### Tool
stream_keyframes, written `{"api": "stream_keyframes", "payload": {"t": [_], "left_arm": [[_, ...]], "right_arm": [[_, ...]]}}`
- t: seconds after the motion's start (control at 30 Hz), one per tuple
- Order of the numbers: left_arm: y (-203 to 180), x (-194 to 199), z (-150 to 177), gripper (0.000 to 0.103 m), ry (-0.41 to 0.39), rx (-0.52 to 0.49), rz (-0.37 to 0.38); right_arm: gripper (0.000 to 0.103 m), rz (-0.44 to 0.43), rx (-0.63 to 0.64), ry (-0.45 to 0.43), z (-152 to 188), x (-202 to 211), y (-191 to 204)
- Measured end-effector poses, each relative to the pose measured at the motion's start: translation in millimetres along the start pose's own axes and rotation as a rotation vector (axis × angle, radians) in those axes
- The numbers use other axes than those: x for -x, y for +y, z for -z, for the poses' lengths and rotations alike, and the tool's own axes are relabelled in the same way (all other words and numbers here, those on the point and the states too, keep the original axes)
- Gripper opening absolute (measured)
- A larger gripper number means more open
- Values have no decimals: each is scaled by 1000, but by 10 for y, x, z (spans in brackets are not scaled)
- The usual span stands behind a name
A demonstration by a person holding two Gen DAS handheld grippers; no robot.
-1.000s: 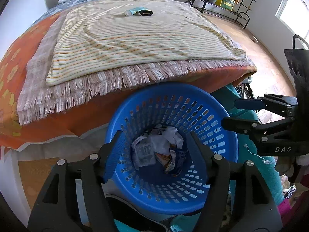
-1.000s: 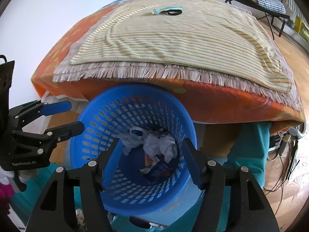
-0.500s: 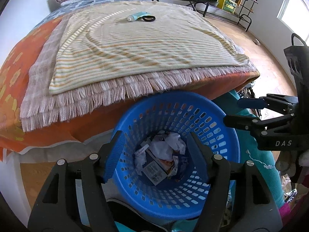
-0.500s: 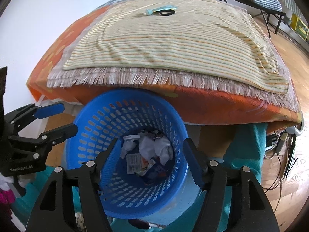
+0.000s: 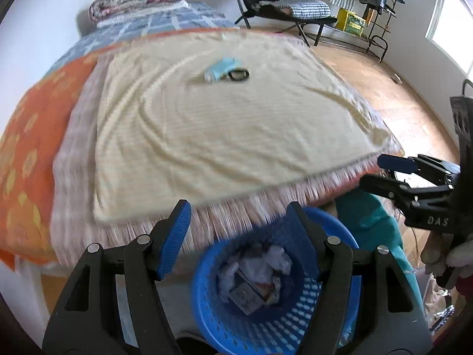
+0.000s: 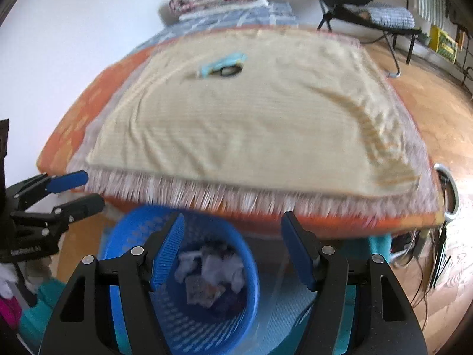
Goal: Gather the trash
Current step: 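Move both grippers back to the light-blue tube and black hair tie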
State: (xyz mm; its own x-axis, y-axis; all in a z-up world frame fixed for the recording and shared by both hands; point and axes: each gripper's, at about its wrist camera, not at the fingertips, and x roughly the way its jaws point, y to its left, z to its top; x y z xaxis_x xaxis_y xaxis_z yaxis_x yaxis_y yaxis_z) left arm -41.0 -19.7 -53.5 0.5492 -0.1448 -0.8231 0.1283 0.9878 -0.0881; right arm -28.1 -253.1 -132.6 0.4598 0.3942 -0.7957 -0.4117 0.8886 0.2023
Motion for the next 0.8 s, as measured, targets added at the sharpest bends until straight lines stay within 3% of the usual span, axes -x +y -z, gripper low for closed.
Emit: {"api": "stream_keyframes", "payload": {"t": [0.43,0.8], "left_arm": [[158,-471,-893,69,-41,-58,10],[456,-1239,-1509,68,14,35,41]], "right_arm": [[67,18,53,-98,-456,-12,-65],[67,-88,-27,-24,-850,-339,-295]]}}
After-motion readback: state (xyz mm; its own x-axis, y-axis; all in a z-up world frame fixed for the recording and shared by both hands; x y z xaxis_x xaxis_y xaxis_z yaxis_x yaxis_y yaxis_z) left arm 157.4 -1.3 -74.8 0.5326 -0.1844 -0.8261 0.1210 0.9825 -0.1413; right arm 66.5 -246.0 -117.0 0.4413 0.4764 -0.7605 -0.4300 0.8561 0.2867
